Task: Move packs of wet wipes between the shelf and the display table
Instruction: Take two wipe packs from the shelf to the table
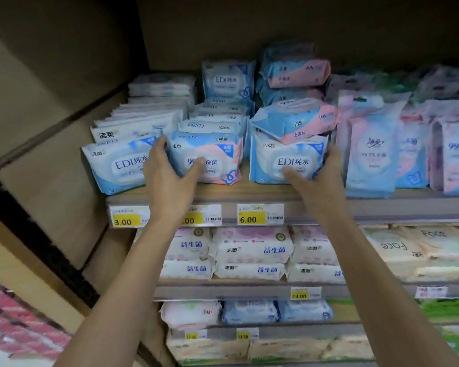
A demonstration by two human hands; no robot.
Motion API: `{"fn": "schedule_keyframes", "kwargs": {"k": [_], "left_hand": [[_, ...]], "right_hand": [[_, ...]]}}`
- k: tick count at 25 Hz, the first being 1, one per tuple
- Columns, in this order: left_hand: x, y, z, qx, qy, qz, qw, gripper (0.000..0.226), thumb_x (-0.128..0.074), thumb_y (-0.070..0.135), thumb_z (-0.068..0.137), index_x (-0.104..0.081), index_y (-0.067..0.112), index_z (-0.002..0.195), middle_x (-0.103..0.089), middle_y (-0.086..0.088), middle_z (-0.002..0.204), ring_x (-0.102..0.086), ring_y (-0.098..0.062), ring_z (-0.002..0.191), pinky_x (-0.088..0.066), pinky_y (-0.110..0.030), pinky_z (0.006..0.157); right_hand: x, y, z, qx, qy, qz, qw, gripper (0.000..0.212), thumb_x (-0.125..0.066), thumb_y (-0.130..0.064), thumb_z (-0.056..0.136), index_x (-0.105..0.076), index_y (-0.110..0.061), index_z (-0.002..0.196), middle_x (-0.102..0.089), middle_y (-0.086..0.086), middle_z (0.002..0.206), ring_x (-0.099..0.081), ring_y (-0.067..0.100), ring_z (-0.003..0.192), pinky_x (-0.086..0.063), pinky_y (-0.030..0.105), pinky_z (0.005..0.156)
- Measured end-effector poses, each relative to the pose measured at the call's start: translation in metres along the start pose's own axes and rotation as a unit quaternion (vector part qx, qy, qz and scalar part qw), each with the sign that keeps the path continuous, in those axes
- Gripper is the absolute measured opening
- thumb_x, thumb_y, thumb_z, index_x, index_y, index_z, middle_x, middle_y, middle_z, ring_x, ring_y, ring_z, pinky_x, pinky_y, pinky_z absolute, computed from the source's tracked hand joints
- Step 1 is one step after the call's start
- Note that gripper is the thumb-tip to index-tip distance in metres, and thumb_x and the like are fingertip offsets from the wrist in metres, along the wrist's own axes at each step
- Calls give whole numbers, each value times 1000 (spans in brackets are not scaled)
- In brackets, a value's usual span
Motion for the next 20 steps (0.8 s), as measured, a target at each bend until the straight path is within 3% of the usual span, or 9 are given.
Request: {"fn": "schedule_keyframes", "kwargs": {"k": [3,6,8,11,15,20], "left_hand": [[-5,-2,5,17,-22,26,999,102,-76,56,64,-30,16,146,-49,-4,142,-45,-22,131,-39,-42,107],[-1,4,12,17,-25,61,998,95,-78,66,49,-51,14,125,-59,-4,121,-52,-26,116,-45,-44,97],[2,11,8,22,-29,66,997,76,-82,60,50,-55,16,106,-57,0,105,-52,-22,105,-45,-40,89],[3,18,1,52,-47,-20,997,66,-89,43,52,-47,26,101,-56,15,92,-55,-6,87,-45,-25,74],[3,17,0,75,-79,-113,988,58,-89,28,59,-45,30,97,-57,21,91,-56,10,80,-47,-5,62],[5,23,1,86,-102,-187,973,50,-86,22,62,-50,34,93,-64,17,98,-64,6,86,-52,-11,68]], "right_hand": [[-3,3,9,-25,12,-51,998,89,-71,-60,50,-38,-22,124,-61,-2,116,-62,21,104,-52,49,90],[0,5,18,-17,17,-78,997,88,-72,-68,41,-54,-17,110,-66,-1,105,-64,20,96,-55,46,82],[1,5,22,-28,5,-60,998,80,-81,-63,41,-61,-17,103,-70,-5,96,-68,13,88,-58,40,78],[2,3,24,-46,-31,-28,998,72,-90,-47,48,-58,-15,104,-69,-10,94,-66,3,82,-57,30,74],[7,1,22,-36,-37,0,999,74,-90,-43,49,-56,-13,107,-70,-3,99,-69,14,88,-58,38,77],[16,-16,25,-5,-34,56,998,48,-85,-32,67,-60,-12,101,-68,-8,87,-61,-3,64,-48,17,55]]}}
Point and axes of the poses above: each hand's wrist, its own z-axis towards the middle knuckle, its own x-axis out of the back of the hand, y = z × x, the point moved 4 cm from there along z, towards the middle knuckle
